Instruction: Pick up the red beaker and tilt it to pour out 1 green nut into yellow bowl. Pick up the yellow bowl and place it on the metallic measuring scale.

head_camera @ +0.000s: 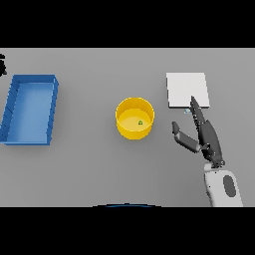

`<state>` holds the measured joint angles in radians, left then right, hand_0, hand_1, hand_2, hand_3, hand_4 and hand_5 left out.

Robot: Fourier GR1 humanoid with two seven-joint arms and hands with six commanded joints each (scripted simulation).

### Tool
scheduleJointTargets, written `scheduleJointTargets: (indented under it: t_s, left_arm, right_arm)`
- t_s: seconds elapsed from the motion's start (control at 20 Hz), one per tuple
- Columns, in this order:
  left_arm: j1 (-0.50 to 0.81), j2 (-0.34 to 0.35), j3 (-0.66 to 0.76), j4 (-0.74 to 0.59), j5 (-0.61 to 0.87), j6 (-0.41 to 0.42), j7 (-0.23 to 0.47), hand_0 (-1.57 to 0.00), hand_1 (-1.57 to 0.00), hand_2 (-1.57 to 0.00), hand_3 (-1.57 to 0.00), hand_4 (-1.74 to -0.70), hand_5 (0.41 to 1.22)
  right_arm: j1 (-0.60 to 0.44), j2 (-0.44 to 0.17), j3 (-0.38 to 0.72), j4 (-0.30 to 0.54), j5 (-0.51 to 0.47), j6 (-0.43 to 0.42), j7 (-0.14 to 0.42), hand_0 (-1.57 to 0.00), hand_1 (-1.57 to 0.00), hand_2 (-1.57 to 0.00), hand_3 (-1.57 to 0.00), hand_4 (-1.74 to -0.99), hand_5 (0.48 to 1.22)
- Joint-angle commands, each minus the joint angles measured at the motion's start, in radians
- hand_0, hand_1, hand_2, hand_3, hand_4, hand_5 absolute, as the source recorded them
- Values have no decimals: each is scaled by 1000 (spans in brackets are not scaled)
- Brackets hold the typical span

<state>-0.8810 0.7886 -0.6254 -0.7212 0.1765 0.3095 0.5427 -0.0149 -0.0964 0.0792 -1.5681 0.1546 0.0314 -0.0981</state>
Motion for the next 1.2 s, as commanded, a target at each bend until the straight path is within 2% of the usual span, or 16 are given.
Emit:
scheduleJointTargets:
  t_s: [0.0, 0.05, 0.1, 0.2, 0.25, 0.35, 0.4, 0.45, 0.55, 0.6, 0.7, 0.8, 0.9, 1.05, 1.15]
  left_arm:
    - [27, 12, -7, -52, 12, 24, 27, -1571, -1571, -1571, -1326, -1738, 1190]
    - [44, 27, -14, -92, 22, 45, 53, -1571, -1571, -1571, -1319, -1737, 1146]
    - [69, 34, -25, -130, 36, 59, 53, -1571, -1571, -1571, -1369, -1682, 1106]
    - [98, 60, -41, -182, 66, 68, 59, -1571, -1571, -1571, -1442, -1588, 962]
    - [112, 72, -50, -212, 84, 71, 61, -1571, -1571, -1571, -1273, -1502, 896]
    - [131, 90, -63, -251, 104, 38, 67, -1571, -1571, -1571, -935, -1253, 810]
    - [152, 89, -55, -283, 128, 29, 39, -1571, -1520, -1410, -852, -1135, 779]
    - [166, 102, -43, -318, 159, 2, 28, -1437, -1291, -1163, -715, -1046, 757]
    - [181, 119, -29, -365, 200, -37, 16, -982, -830, -747, -464, -922, 716]
    - [182, 124, -30, -373, 205, -51, 15, -785, -664, -597, -371, -883, 701]
    - [171, 134, -42, -370, 204, -98, 21, -502, -425, -382, -237, -830, 678]
    - [160, 142, -68, -380, 183, -122, 62, -321, -271, -244, -151, -794, 659]
    - [155, 140, -77, -373, 181, -131, 67, -205, -173, -156, -97, -778, 655]
    - [139, 132, -94, -329, 143, -133, 50, -105, -88, -79, -49, -746, 655]
    - [151, 121, -95, -333, 133, -99, 23, -67, -56, -50, -31, -734, 658]
  right_arm:
    - [11, 4, 6, -14, -3, 4, -5, 1, 1, 1, 1, -1332, 723]
    - [19, 6, 10, -22, 2, 1, -6, 1, 1, 1, 1, -1335, 725]
    - [17, 0, 3, -21, -4, 4, 1, 1, 1, 1, 1, -1336, 727]
    - [11, 7, 14, -27, 10, -5, 12, 1, 1, 1, 1, -1326, 728]
    - [6, 7, 11, -26, 6, -5, 12, 1, 1, 1, 1, -1326, 730]
    - [11, 9, 14, -22, 10, -7, 8, 1, 1, 1, 1, -1327, 730]
    - [11, 6, 14, -24, 13, -8, 14, 1, 1, 1, 1, -1325, 731]
    - [6, 1, 7, -12, 10, -7, 19, 1, 1, 1, 1, -1320, 731]
    - [18, 6, 9, -15, 2, -1, -7, 1, 1, 1, 1, -1321, 727]
    - [19, 8, 11, -14, 10, -9, -5, 1, 1, 1, 1, -1320, 726]
    - [12, 1, 7, -18, 6, -5, 2, 1, 1, 1, 1, -1318, 725]
    - [15, -4, 4, -21, 7, -6, -8, 1, 1, 1, 1, -1315, 724]
    - [14, -8, 2, -20, 8, -6, -5, 1, 1, 1, 1, -1308, 717]
    - [2, -13, 0, -12, 18, -13, 13, 1, 1, 1, 1, -1300, 717]
    - [-14, 0, 7, -9, 12, -7, 34, 1, 1, 1, 1, -1279, 713]
